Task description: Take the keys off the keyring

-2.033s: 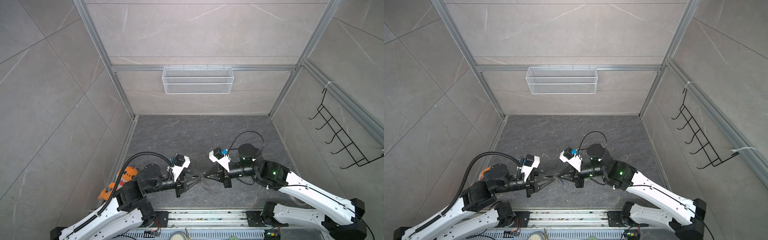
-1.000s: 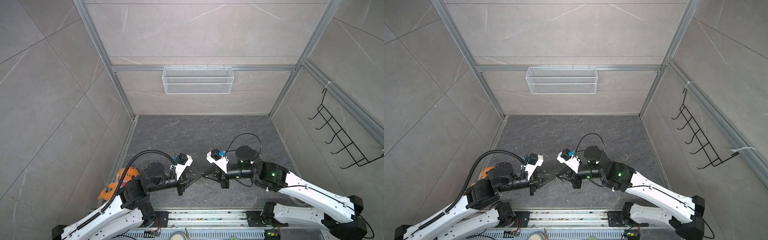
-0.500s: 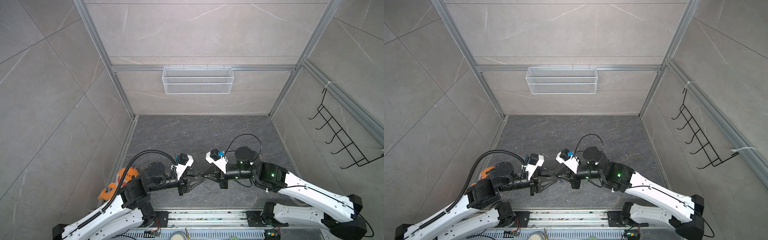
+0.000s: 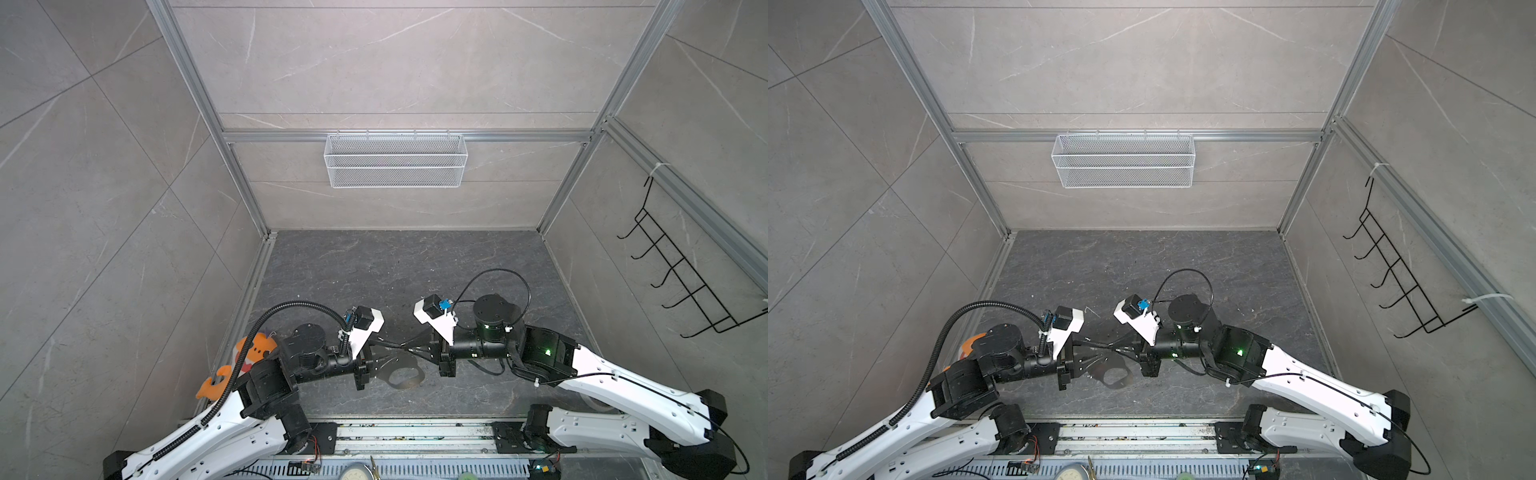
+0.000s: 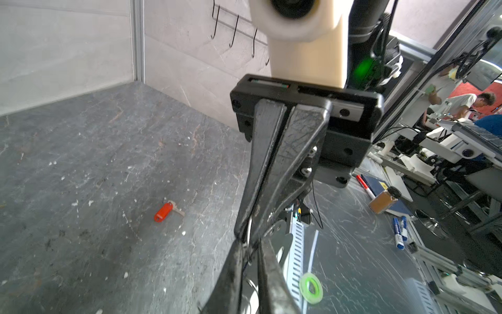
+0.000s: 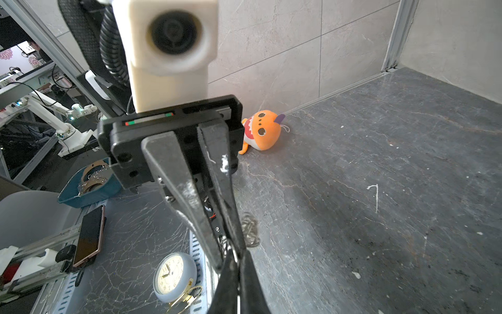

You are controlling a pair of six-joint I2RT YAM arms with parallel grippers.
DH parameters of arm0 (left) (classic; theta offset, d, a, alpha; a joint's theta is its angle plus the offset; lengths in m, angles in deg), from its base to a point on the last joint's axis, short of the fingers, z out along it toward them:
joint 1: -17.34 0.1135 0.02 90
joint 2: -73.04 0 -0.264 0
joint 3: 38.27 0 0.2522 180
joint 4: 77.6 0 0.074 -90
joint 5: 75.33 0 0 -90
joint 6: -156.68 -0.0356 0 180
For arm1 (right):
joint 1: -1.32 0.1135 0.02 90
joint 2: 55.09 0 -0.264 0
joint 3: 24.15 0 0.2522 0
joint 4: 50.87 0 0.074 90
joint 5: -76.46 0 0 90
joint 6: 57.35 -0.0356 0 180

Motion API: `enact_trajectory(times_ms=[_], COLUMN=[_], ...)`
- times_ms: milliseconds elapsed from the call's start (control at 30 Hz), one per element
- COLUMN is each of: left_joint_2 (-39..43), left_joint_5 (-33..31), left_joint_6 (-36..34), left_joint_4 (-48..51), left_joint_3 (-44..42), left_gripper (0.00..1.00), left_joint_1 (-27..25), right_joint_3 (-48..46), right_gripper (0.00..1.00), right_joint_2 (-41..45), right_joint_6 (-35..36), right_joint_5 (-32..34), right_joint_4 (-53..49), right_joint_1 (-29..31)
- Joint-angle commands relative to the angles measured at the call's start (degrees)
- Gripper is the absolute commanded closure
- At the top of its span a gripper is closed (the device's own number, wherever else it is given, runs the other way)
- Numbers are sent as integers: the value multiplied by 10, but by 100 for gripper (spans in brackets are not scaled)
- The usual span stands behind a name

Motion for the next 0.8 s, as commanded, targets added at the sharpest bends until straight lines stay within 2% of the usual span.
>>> enact_trajectory(times_ms=[0, 100, 367, 500, 600, 700, 767], left_joint_2=[-6, -2, 14, 16, 17, 21, 24], left_joint_5=[6, 3, 15, 20, 28, 25, 23], left_joint_6=[-7, -8, -12, -14, -12, -11, -10], left_joint_4=[-7, -6, -21, -25, -31, -33, -32], left_joint_3=[11, 11, 1, -2, -2, -3, -3], left_gripper=[91, 100, 100, 100, 100, 100, 100], left_joint_1=[-5, -4, -5, -5, -5, -5, -5], right_joint_3=[0, 1, -8, -17, -22, -28, -31], right_gripper=[100, 100, 100, 91, 89, 80, 79], right_joint_2=[7, 7, 19, 26, 25, 27, 28], right_joint_6=[-11, -12, -12, -13, -15, -17, -17], right_joint_5=[-1, -5, -23, -33, -32, -30, -29], right_joint_4=[49, 50, 56, 61, 61, 66, 69], right_joint_1=[5, 5, 6, 6, 6, 6, 6])
